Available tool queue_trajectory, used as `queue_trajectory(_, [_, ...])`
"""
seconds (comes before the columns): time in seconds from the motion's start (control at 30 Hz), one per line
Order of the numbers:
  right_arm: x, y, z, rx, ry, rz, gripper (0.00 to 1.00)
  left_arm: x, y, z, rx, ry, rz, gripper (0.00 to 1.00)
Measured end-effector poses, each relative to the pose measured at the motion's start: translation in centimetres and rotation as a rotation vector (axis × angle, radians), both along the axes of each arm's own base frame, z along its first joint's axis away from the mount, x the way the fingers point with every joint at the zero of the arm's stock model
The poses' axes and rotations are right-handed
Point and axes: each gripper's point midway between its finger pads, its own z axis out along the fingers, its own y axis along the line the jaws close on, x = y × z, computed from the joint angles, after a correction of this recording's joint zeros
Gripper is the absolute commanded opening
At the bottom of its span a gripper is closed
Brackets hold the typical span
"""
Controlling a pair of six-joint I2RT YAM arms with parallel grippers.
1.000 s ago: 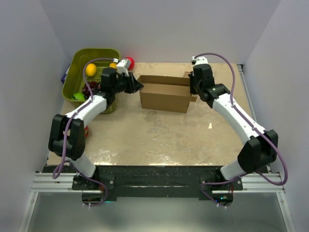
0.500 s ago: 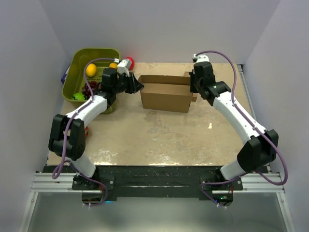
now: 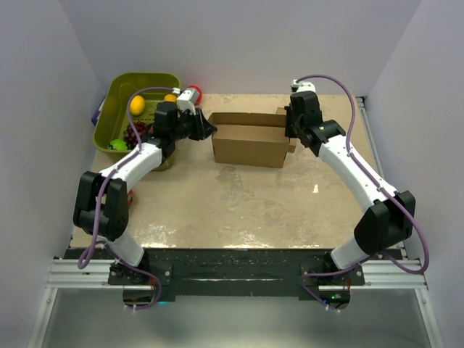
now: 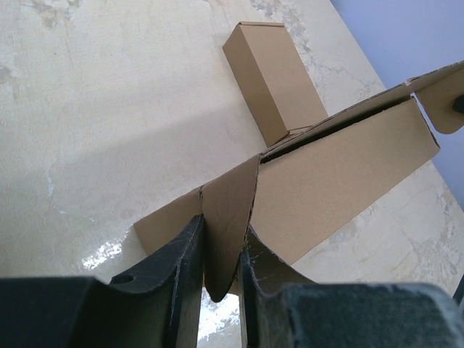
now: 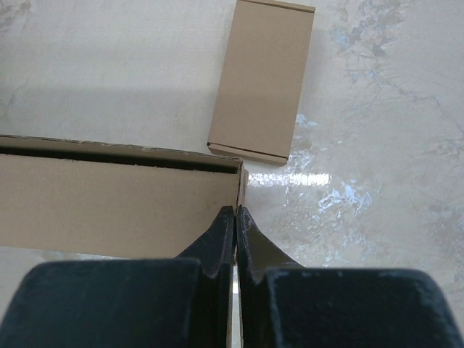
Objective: Fold the paper box
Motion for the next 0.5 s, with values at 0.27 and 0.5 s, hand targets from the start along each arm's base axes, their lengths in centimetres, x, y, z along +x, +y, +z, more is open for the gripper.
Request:
queue_trajectory(0.27, [0.07,0.03,-0.08,0.006,-0.003,-0.005,0.0,0.01,0.01,-0.01,0.001,0.001,0.002,0.24])
queue_trajectory(0.5, [0.37,-0.09,-0.64,0.004,-0.017,-0.016,0.0,-0.02,-0.1,-0.03,0.004,-0.001,0.001,0.23])
